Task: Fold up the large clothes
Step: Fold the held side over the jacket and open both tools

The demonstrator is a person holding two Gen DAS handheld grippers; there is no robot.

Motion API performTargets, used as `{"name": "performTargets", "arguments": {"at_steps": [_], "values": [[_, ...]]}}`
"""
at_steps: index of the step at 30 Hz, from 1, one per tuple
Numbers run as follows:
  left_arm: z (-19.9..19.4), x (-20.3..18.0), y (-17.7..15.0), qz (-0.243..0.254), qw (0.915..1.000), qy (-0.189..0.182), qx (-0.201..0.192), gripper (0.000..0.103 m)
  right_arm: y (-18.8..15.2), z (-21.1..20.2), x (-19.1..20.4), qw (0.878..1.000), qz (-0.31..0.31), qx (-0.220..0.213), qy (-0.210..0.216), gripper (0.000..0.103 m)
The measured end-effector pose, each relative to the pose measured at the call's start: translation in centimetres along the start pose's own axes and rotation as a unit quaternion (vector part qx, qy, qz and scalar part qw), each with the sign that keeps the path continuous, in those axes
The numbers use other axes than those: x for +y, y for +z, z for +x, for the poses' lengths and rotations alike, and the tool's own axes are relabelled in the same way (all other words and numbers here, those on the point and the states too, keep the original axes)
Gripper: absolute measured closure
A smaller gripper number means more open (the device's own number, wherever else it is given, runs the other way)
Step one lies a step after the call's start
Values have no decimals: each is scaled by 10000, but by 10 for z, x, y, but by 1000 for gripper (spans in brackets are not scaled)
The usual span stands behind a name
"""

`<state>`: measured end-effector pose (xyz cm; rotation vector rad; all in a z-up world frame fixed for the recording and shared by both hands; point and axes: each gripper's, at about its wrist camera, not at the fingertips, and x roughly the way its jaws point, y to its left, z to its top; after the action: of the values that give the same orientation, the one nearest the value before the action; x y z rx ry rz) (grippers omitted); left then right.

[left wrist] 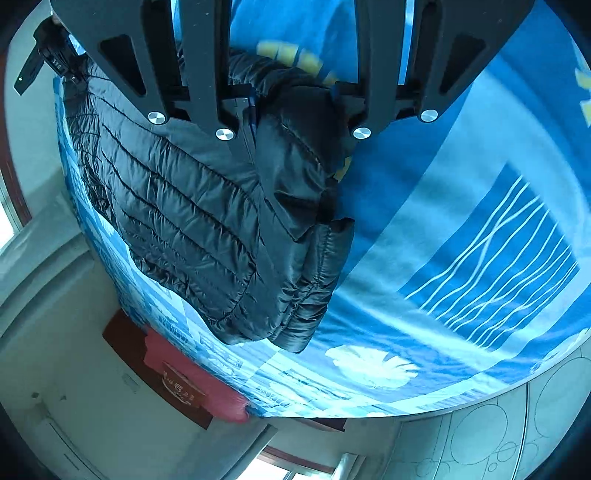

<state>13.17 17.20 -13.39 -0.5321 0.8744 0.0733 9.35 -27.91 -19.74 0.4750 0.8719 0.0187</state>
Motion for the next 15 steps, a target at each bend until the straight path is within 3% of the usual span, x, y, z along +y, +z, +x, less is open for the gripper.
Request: {"name": "performTargets", "arguments": {"at_steps": [5,7,10,15], "values": [[-11,6,-10,-19,10000,-4,64,76,-8,-5,-2,10000,1,69,-31,85],[-9,8,-9,3,10000,-25,54,74,-6,-4,-2,9999,-40,94,-107,79],[-4,10,-9,-18,9998,168,98,56,-9,-8,0,9997,-70,72,-240,68],[-15,7,-15,269,9982,514,143,37,-13,-25,2,9991,-168,48,-394,53]]}}
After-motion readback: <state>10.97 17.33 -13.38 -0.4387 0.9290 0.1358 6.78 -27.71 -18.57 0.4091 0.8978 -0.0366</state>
